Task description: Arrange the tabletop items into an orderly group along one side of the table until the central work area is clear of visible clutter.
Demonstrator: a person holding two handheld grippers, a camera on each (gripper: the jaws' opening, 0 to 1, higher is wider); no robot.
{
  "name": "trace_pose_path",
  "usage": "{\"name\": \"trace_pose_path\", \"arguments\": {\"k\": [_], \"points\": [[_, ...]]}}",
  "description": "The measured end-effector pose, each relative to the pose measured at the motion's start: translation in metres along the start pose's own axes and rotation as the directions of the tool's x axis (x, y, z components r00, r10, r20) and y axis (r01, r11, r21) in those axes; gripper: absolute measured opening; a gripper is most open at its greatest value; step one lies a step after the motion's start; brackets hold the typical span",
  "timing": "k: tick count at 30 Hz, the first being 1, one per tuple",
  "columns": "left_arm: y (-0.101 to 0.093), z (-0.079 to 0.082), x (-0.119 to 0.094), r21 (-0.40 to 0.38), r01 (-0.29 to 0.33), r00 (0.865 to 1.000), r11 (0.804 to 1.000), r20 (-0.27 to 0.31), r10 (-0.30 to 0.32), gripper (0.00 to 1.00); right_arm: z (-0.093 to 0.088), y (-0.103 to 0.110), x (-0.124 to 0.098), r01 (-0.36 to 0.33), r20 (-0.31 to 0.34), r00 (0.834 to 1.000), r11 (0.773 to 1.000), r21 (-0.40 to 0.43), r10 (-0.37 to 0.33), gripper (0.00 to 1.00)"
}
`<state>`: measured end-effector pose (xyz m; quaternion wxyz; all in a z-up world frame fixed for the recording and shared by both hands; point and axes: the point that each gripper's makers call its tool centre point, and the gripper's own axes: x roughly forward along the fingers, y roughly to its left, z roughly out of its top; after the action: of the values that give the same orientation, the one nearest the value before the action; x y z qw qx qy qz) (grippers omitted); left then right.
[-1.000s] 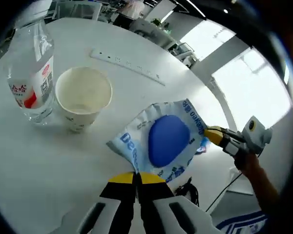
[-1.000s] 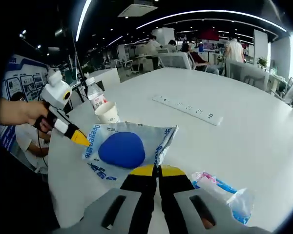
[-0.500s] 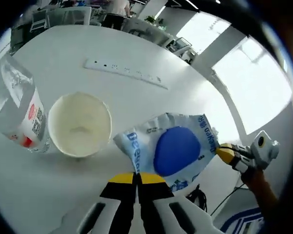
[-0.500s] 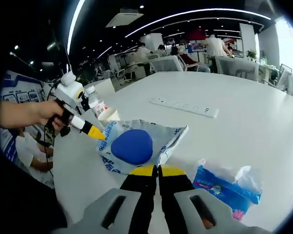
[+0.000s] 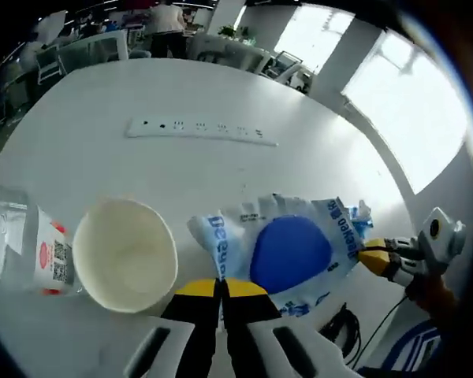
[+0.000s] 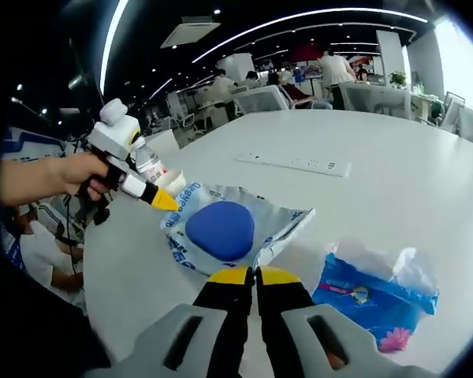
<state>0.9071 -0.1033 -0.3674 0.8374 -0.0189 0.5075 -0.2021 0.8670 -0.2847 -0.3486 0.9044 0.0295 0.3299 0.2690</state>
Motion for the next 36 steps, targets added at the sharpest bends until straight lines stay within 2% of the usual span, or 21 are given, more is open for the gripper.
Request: {"name": "trace_pose_path", "arguments": {"k": [5, 10, 13, 18, 22, 23, 25, 28, 31, 36], "points": [[0.0, 0.003, 0.006, 0.054, -0.033, 0.999, 0.998, 0.006, 0.033, 0.0, -0.01, -0.005, 0.01, 0.015, -0.023, 1.0, 1.0, -0.002, -0.015, 0.0], [0.0, 0.001, 0.015, 0.074, -0.046, 0.999, 0.996, -0.005, 0.047, 0.0, -0.015, -0.009, 0.016, 0.026, -0.041, 0.999, 1.0, -0.003, -0.026, 0.0], [0.003, -0.003, 0.019, 0.18, -0.083, 0.996, 0.98, -0.021, 0.088, 0.0, -0.017, -0.009, 0.021, 0.026, -0.052, 0.998, 1.0, 0.001, -0.026, 0.0], [0.0, -0.001, 0.019, 0.298, -0.137, 0.99, 0.945, 0.012, 0.139, 0.0, -0.026, -0.005, 0.024, 0.031, -0.083, 0.996, 0.999, -0.023, -0.033, 0.0], [0.0, 0.002, 0.019, 0.378, -0.162, 0.986, 0.912, 0.037, 0.16, 0.01, -0.033, -0.011, 0.028, 0.059, -0.102, 0.993, 0.998, -0.021, -0.06, 0.0], [0.0, 0.002, 0.019, 0.384, -0.166, 0.986, 0.908, 0.045, 0.161, 0.01, -0.034, -0.013, 0.027, 0.068, -0.109, 0.992, 0.997, -0.021, -0.069, 0.0], [-0.001, 0.003, 0.019, 0.372, -0.158, 0.987, 0.915, 0.048, 0.151, 0.01, -0.038, -0.018, 0.025, 0.091, -0.115, 0.989, 0.996, -0.022, -0.093, 0.0], [0.0, 0.003, 0.02, 0.372, -0.159, 0.987, 0.915, 0.048, 0.152, 0.02, -0.038, -0.017, 0.022, 0.091, -0.108, 0.99, 0.996, 0.014, -0.089, 0.0], [0.001, 0.002, 0.02, 0.37, -0.154, 0.988, 0.916, 0.045, 0.148, 0.02, -0.038, -0.02, 0.023, 0.102, -0.113, 0.988, 0.995, 0.005, -0.101, 0.0], [0.002, 0.006, 0.017, 0.391, -0.167, 0.986, 0.905, 0.068, 0.152, 0.03, -0.038, -0.019, 0.022, 0.112, -0.115, 0.987, 0.994, 0.004, -0.11, 0.01]]}}
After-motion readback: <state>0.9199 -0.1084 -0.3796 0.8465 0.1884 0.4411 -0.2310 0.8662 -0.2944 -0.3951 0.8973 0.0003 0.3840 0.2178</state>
